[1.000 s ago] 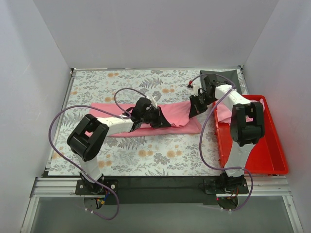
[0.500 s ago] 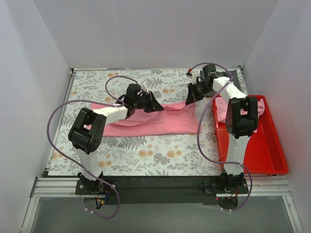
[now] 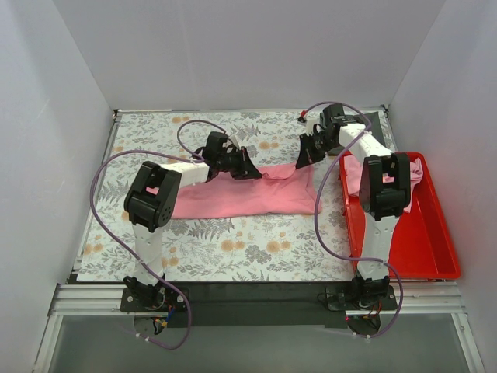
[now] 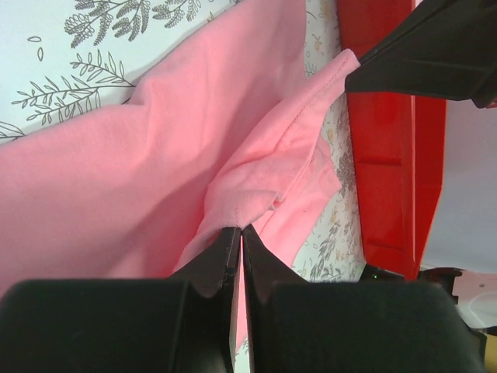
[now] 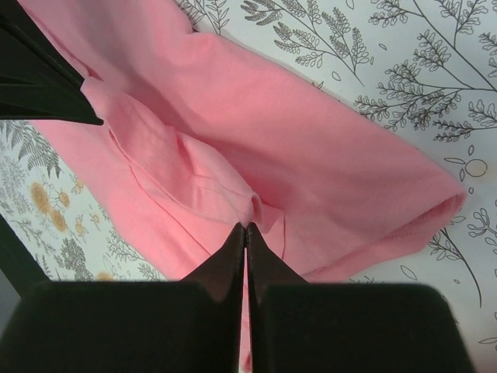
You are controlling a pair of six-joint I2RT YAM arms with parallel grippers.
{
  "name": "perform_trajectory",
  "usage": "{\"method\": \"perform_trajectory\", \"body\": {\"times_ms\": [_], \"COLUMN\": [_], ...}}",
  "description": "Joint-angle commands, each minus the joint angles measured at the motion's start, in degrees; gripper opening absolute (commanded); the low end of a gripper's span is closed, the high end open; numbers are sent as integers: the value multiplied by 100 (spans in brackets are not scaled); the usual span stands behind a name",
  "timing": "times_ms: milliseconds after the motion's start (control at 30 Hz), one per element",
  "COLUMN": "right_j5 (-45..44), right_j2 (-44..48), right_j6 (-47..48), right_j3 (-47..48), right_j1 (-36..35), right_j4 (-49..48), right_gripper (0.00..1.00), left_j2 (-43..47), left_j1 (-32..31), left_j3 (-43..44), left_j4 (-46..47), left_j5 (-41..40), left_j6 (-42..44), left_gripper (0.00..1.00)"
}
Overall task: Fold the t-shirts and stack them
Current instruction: Fold the tshirt
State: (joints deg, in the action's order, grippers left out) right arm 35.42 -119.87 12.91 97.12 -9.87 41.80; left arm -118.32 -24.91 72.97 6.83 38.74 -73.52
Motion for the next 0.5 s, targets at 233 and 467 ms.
{"method": "perform_trajectory", "body": {"times_ms": [233, 467], "right_j5": [307, 413], "right_j2": [798, 1168], "right_j6": [-104, -183], "right_j3": [-904, -1607], "right_j1": [20, 11], "right_j4": [-40, -32], "right_gripper": [1, 1], "left_j2": [644, 732], "left_j1": [188, 241], "left_j3": [-204, -362], "left_j4": [-629, -1052], "left_j5": [441, 696], "left_j6": [302, 522], "left_gripper": [0, 0]}}
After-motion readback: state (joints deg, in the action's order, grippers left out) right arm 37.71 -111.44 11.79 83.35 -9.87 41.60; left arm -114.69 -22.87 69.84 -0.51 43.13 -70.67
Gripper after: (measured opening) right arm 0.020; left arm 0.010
